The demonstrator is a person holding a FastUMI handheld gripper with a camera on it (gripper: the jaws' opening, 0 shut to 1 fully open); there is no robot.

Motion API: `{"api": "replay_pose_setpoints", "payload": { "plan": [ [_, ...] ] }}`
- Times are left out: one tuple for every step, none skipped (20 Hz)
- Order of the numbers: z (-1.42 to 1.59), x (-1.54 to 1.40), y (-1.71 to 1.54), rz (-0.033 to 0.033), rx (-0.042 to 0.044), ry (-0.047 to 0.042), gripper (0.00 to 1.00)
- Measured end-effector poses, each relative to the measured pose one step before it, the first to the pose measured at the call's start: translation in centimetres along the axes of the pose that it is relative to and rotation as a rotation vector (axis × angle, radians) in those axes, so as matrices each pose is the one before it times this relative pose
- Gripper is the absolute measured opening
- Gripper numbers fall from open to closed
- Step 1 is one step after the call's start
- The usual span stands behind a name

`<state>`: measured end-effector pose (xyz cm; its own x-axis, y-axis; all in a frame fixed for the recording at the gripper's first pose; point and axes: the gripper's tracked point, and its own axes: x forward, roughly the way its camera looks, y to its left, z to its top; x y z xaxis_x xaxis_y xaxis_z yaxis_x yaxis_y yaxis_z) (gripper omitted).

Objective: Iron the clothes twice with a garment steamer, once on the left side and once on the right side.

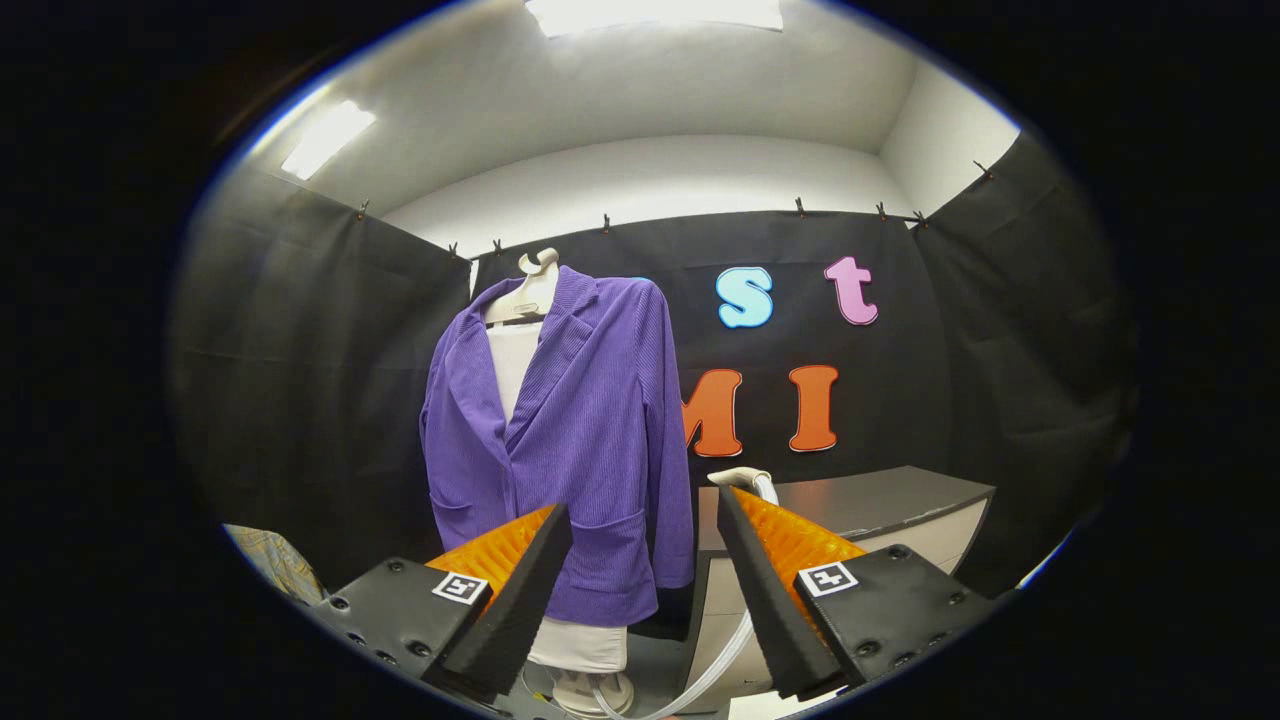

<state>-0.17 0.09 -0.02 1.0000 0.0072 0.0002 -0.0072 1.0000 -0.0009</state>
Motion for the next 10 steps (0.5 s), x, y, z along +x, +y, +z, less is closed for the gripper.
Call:
{"api": "replay_pose_setpoints", "payload": {
  "plan": [
    [0.084, -0.013, -0.033, 0.00058, 0.00004, -0.00114, 0.97],
    [0.026, -0.024, -0.084, 0.00049, -0.00067, -0.00112, 0.97],
    [0.047, -0.005, -0.15, 0.00055, -0.00214, -0.00054, 0.97],
    [0.107, 0.078, -0.265, -0.00256, -0.00305, 0.00008, 0.97],
    [0.172, 0.054, -0.226, -0.00041, -0.0035, -0.00013, 0.97],
    [0.305, 0.096, -0.213, 0.00384, -0.00317, -0.00244, 0.97],
    [0.369, 0.024, -0.216, 0.00364, -0.00478, -0.00287, 0.97],
    [0.352, 0.08, -0.302, 0.00737, -0.00681, -0.00104, 0.97],
    [0.561, 0.18, -0.268, 0.01187, -0.00217, -0.001, 0.97],
    [0.447, 0.253, -0.277, 0.01287, -0.00077, 0.00138, 0.97]
  ]
}}
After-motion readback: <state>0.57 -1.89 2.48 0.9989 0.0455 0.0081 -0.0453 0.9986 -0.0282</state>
